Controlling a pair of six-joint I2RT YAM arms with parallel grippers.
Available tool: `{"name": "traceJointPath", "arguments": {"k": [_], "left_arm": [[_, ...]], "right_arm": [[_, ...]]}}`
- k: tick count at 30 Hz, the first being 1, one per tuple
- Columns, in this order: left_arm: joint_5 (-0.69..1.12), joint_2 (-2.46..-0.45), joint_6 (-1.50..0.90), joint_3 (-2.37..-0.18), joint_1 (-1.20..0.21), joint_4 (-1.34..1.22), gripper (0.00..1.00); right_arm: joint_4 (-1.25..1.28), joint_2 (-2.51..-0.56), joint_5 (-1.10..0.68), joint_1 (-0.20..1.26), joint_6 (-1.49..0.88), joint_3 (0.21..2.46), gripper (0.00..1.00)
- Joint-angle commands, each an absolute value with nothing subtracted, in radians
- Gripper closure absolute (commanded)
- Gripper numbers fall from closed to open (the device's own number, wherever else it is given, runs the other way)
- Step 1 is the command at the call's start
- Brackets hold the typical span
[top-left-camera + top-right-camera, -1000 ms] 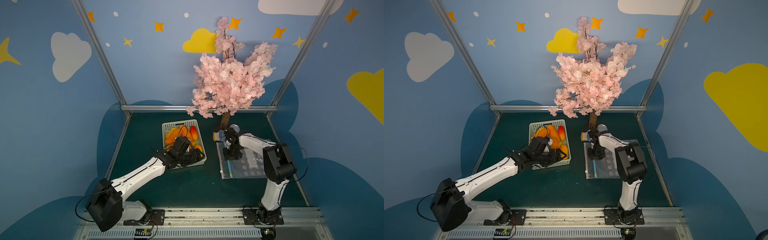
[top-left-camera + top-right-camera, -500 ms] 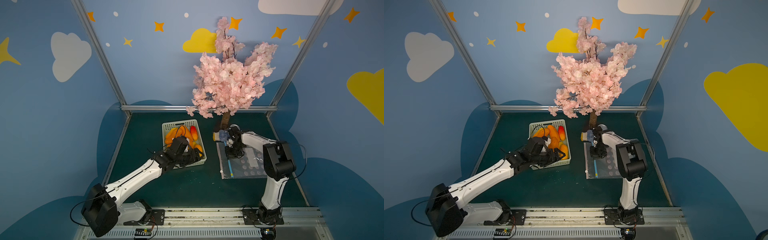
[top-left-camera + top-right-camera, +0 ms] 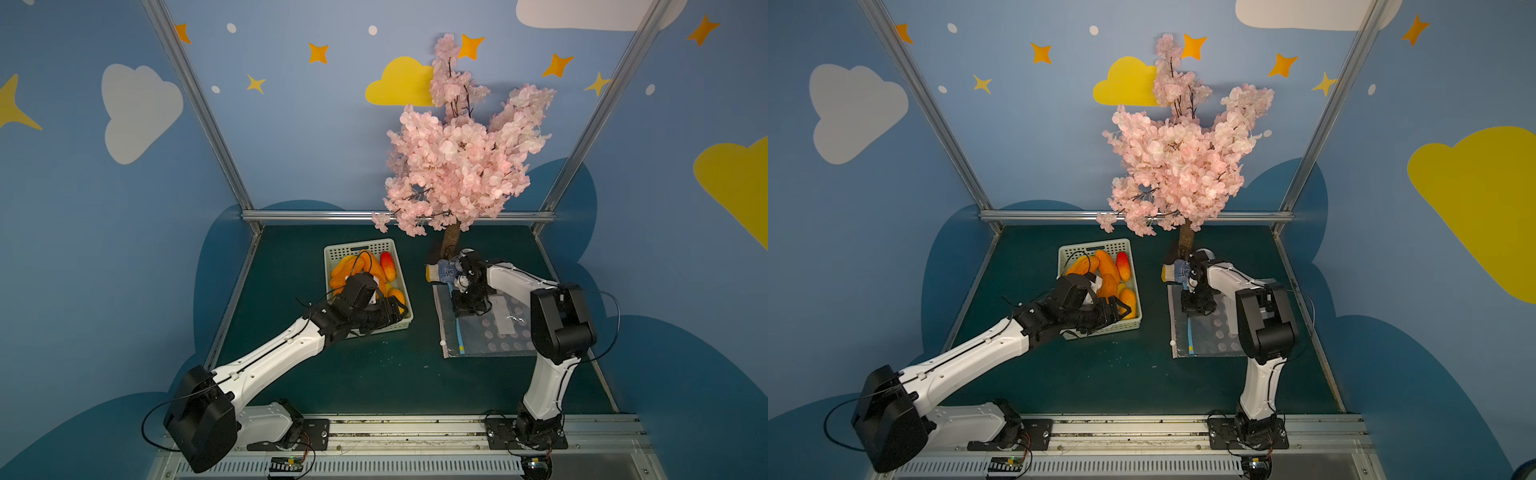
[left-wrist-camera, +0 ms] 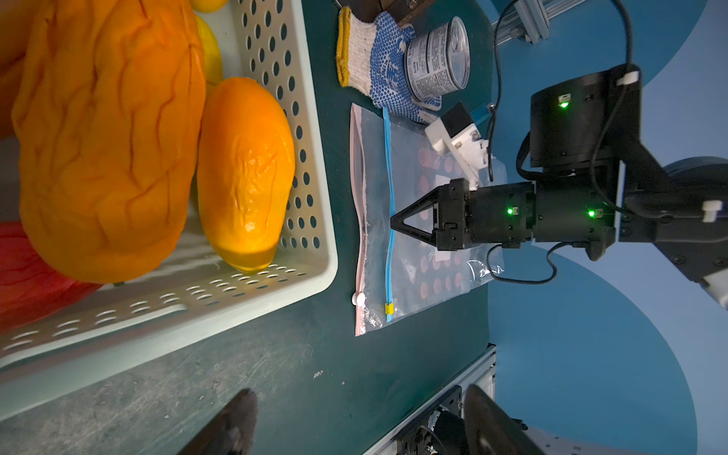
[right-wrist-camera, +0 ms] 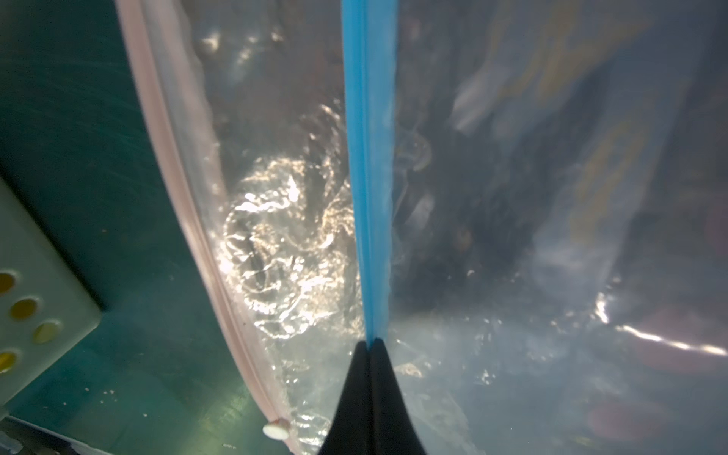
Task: Place the mango in a zip-top bag and seal the zipper
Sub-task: Pick up the zipper food storage bag, then open the zipper food storage bag.
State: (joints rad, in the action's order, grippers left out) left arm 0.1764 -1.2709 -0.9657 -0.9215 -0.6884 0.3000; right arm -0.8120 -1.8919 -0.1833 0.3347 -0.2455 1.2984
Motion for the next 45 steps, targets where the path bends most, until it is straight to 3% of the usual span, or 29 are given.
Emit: {"name": "traceJointPath", "arguments": {"k": [1,13,19,30,42,45], "left_arm": [[0.189,-1.301,-0.968,-0.922,-0.690,0.269,0.17],[0.294,-1.641,-1.169,-1.134,-0.692,0.013,0.11],[0.362,-1.818,-1.180,-1.288,-0.707,0.011,0.20],[0.369,-1.760,-0.991,-1.258,-0.764,0.091,0.37],[0.388,-1.770,-0.839,-1.255,-0.806,0.109,0.39],[0.370,-1.788,-0.812,-1.284,-0.807,0.162,0.46]], "right_arm": [[-0.815,-1.801,-0.210,0.340,-0.232,1.284,1.00],[-0.782,-1.570,-0.439,0.362,-0.166,1.185,1.00],[-0.786,-1.532,-0.475,0.360,-0.170,1.166,1.00],[-0.862,-1.596,-0.580,0.308,-0.196,1.281,1.00],[-0.931,-1.629,-0.618,0.300,-0.199,1.362,1.00],[-0.934,-1.629,-0.617,0.300,-0.196,1.359,1.00]]}}
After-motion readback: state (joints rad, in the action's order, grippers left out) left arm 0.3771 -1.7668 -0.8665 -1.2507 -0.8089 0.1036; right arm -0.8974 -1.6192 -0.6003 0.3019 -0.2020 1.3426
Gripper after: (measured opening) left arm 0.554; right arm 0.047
